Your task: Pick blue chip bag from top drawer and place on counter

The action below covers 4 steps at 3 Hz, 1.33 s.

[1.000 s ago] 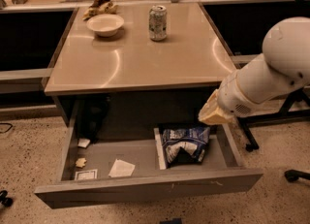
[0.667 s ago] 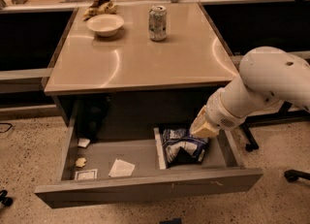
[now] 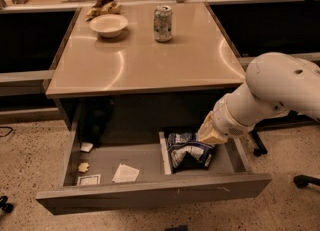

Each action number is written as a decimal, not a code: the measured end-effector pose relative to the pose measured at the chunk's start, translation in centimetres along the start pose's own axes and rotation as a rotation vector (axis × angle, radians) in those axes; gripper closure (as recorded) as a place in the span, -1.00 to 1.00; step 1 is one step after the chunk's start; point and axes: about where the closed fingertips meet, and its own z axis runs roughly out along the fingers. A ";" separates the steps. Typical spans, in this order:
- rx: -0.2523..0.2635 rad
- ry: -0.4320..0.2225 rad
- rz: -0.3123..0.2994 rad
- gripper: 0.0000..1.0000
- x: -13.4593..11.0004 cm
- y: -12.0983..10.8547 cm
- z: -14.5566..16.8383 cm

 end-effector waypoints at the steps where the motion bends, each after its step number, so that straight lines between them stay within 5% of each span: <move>1: 0.028 0.021 -0.073 0.16 0.0 0.3 0.8; 3: 0.062 0.039 -0.133 -0.58 1.3 -0.1 2.9; 4: 0.063 0.034 -0.115 -0.60 2.5 -0.8 4.2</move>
Offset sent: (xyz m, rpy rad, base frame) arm 0.0043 0.0014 -0.0355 -0.0854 -0.1301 0.1197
